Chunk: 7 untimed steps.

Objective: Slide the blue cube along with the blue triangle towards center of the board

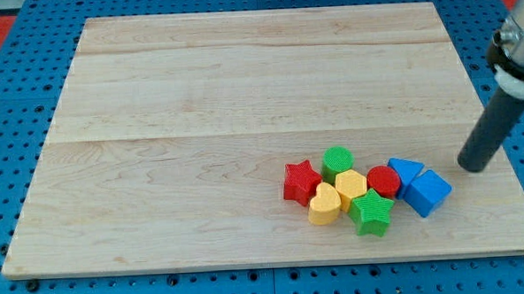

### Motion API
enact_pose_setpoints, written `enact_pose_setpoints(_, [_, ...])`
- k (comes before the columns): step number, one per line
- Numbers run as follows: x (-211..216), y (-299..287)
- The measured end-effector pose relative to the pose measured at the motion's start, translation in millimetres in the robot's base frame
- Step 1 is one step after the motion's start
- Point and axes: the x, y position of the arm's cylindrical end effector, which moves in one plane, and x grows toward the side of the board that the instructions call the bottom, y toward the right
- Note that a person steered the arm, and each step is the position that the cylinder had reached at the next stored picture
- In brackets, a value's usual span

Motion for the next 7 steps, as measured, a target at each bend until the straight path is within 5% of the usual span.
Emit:
enact_pose_setpoints(3, [46.6,0.6])
enact_pose_setpoints(7, [13.2,-82.9])
